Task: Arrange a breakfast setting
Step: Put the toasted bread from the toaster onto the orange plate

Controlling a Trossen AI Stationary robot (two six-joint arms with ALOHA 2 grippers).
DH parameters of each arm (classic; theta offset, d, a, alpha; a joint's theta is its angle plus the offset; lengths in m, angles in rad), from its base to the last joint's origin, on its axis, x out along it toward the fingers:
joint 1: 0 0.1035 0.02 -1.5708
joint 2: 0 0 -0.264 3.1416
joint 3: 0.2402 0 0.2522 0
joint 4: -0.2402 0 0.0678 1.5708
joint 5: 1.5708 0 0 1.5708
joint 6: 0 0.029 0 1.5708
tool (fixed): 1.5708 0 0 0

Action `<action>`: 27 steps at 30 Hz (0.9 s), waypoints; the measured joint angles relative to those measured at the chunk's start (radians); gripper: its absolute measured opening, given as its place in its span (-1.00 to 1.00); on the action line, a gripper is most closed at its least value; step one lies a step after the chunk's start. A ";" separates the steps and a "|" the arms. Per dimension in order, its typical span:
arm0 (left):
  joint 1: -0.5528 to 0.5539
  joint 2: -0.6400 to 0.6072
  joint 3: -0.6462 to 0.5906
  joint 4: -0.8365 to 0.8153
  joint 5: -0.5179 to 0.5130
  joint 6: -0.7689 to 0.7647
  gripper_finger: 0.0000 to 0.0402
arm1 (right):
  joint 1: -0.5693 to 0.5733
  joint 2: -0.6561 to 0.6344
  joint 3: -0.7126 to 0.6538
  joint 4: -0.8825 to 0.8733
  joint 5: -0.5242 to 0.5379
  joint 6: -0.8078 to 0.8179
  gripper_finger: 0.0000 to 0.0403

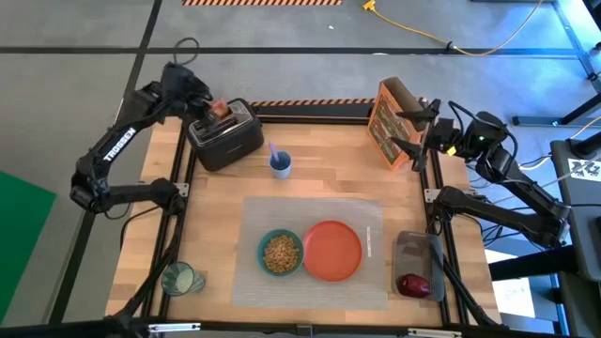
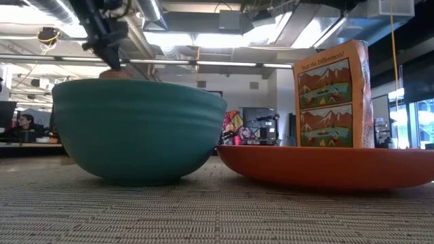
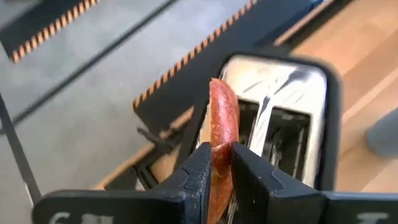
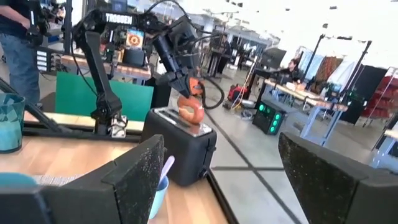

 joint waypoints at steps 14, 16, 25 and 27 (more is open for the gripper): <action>-0.149 -0.054 0.107 0.069 0.345 0.053 -0.74 | 0.000 -0.021 0.001 0.037 -0.103 0.029 0.52; -0.193 -0.053 0.106 0.078 0.296 0.051 -0.74 | 0.000 -0.022 0.001 0.044 -0.105 0.034 0.52; -0.274 -0.052 0.105 0.030 -0.042 0.058 -0.73 | 0.000 -0.033 0.001 -0.002 -0.112 0.080 0.52; -0.274 -0.053 0.105 0.030 -0.045 0.070 -0.68 | 0.000 -0.034 0.001 -0.010 -0.113 0.080 0.52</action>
